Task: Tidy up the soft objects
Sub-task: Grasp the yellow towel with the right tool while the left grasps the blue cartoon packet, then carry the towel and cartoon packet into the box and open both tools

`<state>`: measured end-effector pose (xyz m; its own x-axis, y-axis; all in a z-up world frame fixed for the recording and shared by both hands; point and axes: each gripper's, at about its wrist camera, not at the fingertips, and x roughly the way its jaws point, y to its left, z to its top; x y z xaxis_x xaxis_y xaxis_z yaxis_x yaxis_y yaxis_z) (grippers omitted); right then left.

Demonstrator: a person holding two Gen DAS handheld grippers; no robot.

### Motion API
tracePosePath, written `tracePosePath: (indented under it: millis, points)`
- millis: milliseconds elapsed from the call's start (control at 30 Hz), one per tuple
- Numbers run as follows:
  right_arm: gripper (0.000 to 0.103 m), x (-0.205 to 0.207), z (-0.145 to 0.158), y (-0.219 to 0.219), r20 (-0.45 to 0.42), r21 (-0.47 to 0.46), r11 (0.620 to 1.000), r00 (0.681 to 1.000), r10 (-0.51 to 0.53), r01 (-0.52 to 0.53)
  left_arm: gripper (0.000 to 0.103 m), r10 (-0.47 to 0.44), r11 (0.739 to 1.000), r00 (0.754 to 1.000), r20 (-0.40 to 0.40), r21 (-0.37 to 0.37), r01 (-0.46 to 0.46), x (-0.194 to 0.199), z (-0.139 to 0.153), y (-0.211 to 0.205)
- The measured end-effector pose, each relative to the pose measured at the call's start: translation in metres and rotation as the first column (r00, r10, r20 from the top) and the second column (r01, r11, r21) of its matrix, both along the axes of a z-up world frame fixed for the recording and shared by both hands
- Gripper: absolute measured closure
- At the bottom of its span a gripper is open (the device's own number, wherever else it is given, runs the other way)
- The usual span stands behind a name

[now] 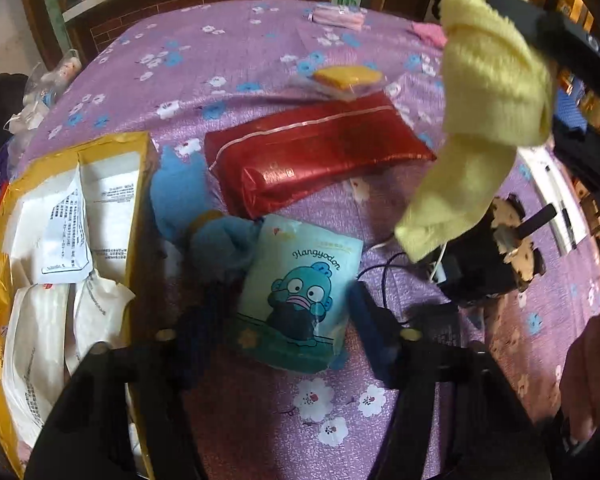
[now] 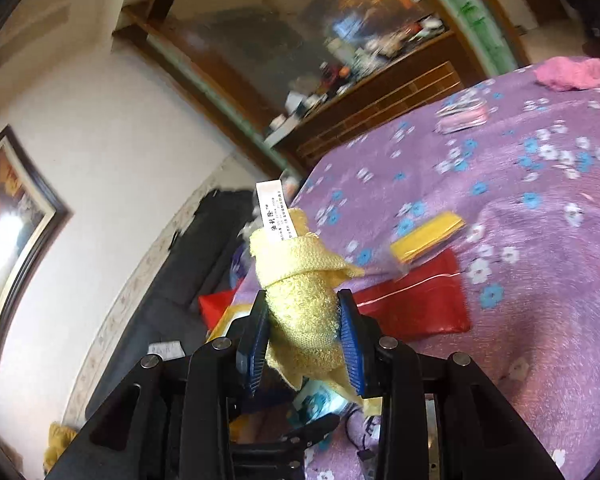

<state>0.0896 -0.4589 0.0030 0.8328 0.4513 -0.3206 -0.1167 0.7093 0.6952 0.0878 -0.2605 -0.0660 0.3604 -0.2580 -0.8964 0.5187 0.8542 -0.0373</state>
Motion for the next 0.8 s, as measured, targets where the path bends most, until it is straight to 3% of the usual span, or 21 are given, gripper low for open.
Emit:
tracePosePath:
  millis: [100,267,400,467,533,633,800]
  points:
    - [0.071,-0.011,-0.011,-0.004,0.039,0.028,1.0,0.999,-0.014,0.013,0.051,-0.012,0.998,0.999,0.035,0.065,0.01,-0.006,-0.003,-0.004]
    - [0.071,-0.035,-0.009,-0.006,0.134,0.02,0.998,0.989,-0.065,0.063,0.052,0.029,1.0,1.0,-0.003,0.004,-0.029,-0.005,0.002,0.012]
    - [0.071,-0.033,-0.016,-0.001,0.112,0.017,0.999,0.993,-0.044,0.042,0.051,-0.012,0.998,0.998,0.058,0.066,0.008,-0.011,-0.004,0.001]
    - [0.071,-0.032,-0.016,0.001,0.104,0.011,0.999,0.994,-0.031,0.03,0.06,-0.006,0.998,0.998,0.07,0.059,0.002,-0.014,0.0,0.001]
    - [0.071,-0.035,-0.011,0.003,0.116,0.004,1.0,0.993,-0.028,0.027,0.064,0.024,0.999,0.996,0.083,0.024,-0.026,-0.017,0.007,0.01]
    - [0.071,-0.041,0.001,0.008,0.144,-0.027,0.999,0.989,-0.023,0.028,0.065,0.062,0.995,0.995,0.079,-0.088,-0.055,-0.024,0.024,0.031]
    - [0.071,-0.04,0.01,0.023,0.133,-0.086,0.996,0.991,0.018,-0.007,0.065,0.123,0.954,0.991,0.05,-0.28,-0.104,-0.04,0.056,0.073]
